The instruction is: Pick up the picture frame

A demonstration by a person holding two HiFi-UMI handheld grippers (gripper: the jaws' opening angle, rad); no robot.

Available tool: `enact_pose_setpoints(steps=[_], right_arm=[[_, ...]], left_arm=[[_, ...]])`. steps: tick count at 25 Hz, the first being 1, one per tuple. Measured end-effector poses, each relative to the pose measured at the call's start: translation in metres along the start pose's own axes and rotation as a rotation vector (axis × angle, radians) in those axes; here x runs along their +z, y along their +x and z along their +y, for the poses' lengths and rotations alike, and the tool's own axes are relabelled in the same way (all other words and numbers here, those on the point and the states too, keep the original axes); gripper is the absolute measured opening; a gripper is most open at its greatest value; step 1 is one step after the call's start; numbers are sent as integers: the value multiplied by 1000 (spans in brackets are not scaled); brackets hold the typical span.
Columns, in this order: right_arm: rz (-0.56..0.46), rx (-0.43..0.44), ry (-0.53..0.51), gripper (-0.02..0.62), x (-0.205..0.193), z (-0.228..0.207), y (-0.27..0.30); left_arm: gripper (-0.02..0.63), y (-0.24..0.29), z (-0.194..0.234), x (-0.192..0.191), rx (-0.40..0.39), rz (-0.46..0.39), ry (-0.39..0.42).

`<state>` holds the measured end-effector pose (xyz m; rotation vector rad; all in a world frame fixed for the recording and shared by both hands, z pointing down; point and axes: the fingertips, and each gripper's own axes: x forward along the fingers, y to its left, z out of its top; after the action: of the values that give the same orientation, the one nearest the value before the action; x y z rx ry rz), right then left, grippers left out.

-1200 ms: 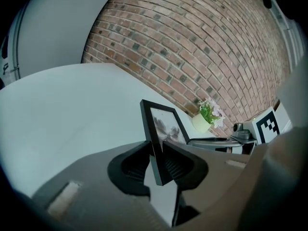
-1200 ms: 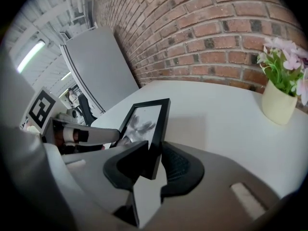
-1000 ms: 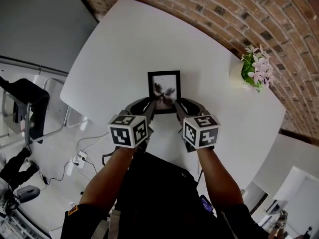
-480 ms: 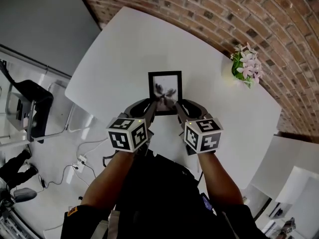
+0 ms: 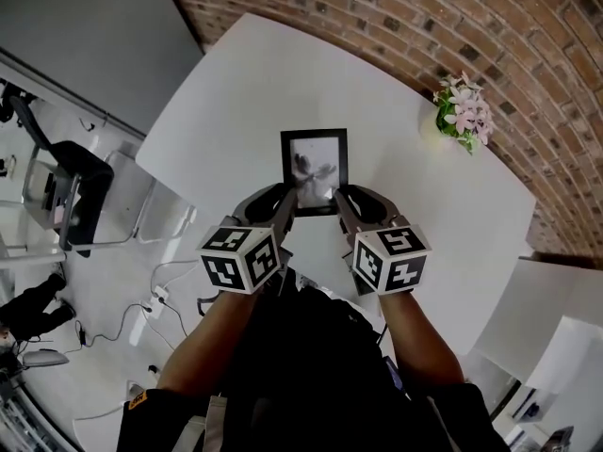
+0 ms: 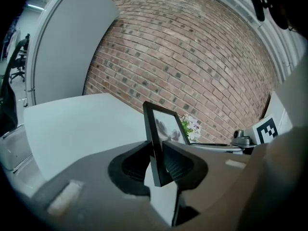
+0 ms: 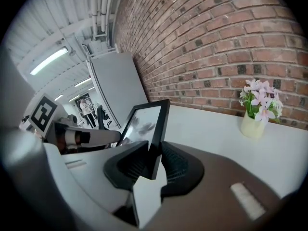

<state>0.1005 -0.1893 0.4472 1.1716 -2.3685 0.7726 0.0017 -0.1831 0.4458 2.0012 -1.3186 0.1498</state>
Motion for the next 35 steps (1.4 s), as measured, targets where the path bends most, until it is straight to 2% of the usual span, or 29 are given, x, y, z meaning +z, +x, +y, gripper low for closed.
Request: enact_pose_setpoints(steps=[8, 13, 23, 35], right_arm=[[-51, 7, -13, 86, 12, 21, -22], [-80, -21, -1, 86, 15, 31, -29], [-127, -123, 27, 86, 12, 64, -41], [-186, -206, 41, 86, 12, 110, -55]], left_arm=[[75, -31, -13, 13, -3, -75, 14], [75, -42, -17, 22, -30, -95, 37], [74, -67, -8, 26, -134, -72, 66], [74, -104, 4, 31, -222, -57, 104]])
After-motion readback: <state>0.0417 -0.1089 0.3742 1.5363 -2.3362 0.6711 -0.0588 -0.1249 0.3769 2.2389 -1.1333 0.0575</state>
